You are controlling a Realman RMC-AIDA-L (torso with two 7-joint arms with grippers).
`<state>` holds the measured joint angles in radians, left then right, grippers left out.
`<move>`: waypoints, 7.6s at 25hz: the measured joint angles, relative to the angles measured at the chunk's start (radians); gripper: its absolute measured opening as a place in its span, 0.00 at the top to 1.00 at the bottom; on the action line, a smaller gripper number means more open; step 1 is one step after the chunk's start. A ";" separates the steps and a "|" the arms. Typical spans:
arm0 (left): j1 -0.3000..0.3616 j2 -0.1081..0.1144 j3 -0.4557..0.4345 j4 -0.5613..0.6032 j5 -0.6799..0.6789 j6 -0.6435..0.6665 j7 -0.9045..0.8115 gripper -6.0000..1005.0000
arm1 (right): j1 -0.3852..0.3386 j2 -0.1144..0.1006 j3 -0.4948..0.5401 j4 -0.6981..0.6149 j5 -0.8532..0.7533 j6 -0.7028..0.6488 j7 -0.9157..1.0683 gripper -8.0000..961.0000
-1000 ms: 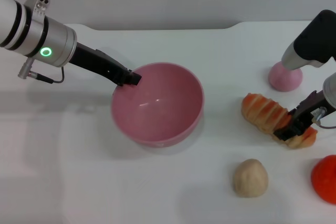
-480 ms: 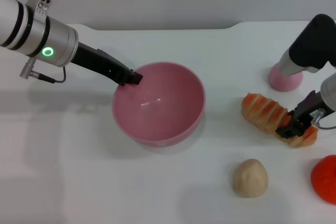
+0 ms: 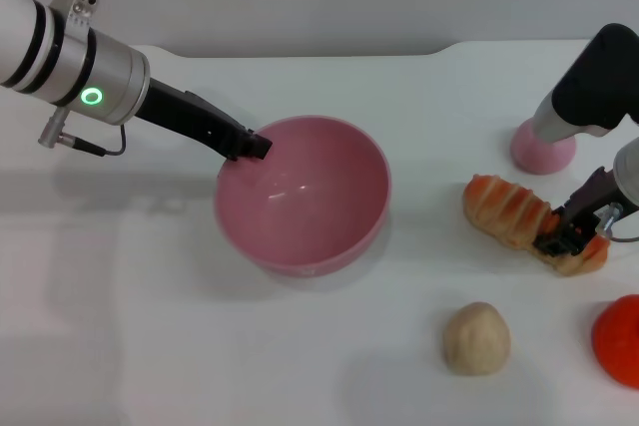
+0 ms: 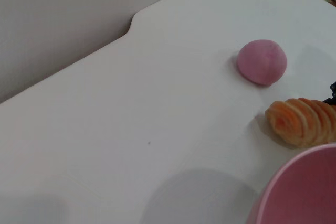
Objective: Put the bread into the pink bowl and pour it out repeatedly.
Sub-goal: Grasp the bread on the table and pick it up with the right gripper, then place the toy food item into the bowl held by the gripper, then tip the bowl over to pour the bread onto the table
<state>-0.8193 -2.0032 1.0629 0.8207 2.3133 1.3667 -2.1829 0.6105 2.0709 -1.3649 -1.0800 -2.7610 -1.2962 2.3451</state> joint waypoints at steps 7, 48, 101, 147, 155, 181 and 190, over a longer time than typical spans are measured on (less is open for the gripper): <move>-0.001 -0.001 0.000 0.000 0.000 0.000 0.000 0.95 | 0.000 0.000 0.000 -0.001 -0.001 0.000 -0.001 0.61; 0.011 -0.014 0.025 -0.002 0.000 0.002 -0.006 0.95 | -0.193 0.017 0.025 -0.638 0.349 0.074 -0.018 0.76; 0.023 -0.006 0.015 -0.015 0.000 -0.037 -0.016 0.95 | -0.289 0.016 -0.094 -0.749 0.738 0.102 -0.274 0.45; 0.054 -0.035 0.014 -0.021 -0.008 -0.070 -0.051 0.95 | -0.381 0.012 0.041 -0.512 0.933 0.530 -0.552 0.45; 0.050 -0.042 0.014 -0.022 -0.008 -0.083 -0.051 0.95 | -0.384 0.011 0.045 -0.487 0.938 0.620 -0.552 0.45; -0.004 -0.058 0.359 0.004 -0.196 -0.304 -0.017 0.95 | -0.473 0.008 0.103 -0.070 2.129 0.281 -1.506 0.46; -0.040 -0.066 0.610 0.061 -0.208 -0.516 -0.018 0.95 | -0.476 0.008 0.106 0.044 2.154 0.171 -1.535 0.46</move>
<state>-0.8589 -2.0693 1.6728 0.8812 2.1057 0.8506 -2.2008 0.1348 2.0792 -1.2590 -1.0358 -0.6069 -1.1254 0.8101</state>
